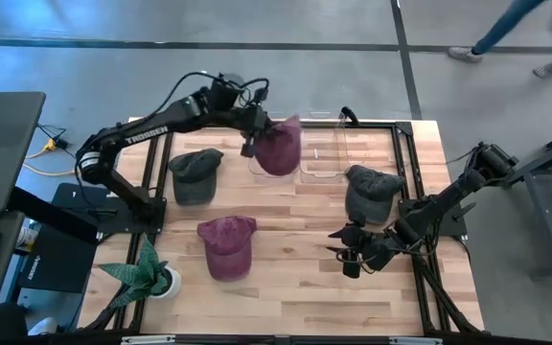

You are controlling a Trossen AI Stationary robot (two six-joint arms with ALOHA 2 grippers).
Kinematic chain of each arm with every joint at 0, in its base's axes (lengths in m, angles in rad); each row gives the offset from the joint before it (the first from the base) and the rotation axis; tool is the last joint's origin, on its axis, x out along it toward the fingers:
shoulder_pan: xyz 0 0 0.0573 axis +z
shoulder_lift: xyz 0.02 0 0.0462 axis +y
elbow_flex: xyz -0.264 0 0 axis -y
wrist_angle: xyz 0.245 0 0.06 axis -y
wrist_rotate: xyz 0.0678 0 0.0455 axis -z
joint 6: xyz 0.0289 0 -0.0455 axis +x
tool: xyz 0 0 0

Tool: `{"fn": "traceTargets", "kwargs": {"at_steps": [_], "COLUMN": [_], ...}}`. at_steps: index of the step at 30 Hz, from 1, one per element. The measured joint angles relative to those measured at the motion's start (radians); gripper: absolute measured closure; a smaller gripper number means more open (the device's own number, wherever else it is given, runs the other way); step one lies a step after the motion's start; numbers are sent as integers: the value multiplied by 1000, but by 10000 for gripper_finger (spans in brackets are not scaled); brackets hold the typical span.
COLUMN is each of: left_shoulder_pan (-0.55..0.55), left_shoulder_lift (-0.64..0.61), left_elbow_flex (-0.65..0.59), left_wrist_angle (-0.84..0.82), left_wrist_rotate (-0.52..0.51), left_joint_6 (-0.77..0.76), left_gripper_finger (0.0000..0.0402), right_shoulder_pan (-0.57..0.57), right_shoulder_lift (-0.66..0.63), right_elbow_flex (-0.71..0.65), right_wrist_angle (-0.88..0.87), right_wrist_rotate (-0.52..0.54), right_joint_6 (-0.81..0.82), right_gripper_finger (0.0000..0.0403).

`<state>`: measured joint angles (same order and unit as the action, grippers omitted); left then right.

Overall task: Pick & Place hat
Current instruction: Put the right red cap into the left transparent bin

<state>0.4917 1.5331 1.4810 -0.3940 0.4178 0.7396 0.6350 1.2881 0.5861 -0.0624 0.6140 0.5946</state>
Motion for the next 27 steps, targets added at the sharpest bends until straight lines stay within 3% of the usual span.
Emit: {"fn": "traceTargets", "kwargs": {"at_steps": [6,12,16,27], "left_shoulder_pan": [14,21,19,54], "left_shoulder_lift": [91,148,149,202], "left_elbow_flex": [-5,-6,-4,-5], "left_wrist_angle": [-10,20,55,18], "left_wrist_rotate": [-41,-198,-244,-212], "left_joint_6": [214,304,347,329], "left_gripper_finger": [401,401,401,401], "right_shoulder_pan": [0,0,0,0], "right_shoulder_lift": [0,0,0,0], "right_elbow_flex": [0,0,0,0], "right_wrist_angle": [0,0,0,8], "right_wrist_rotate": [1,8,15,26], "right_joint_6": [0,0,-8,-11], "right_gripper_finger": [245,249,247,253]}}
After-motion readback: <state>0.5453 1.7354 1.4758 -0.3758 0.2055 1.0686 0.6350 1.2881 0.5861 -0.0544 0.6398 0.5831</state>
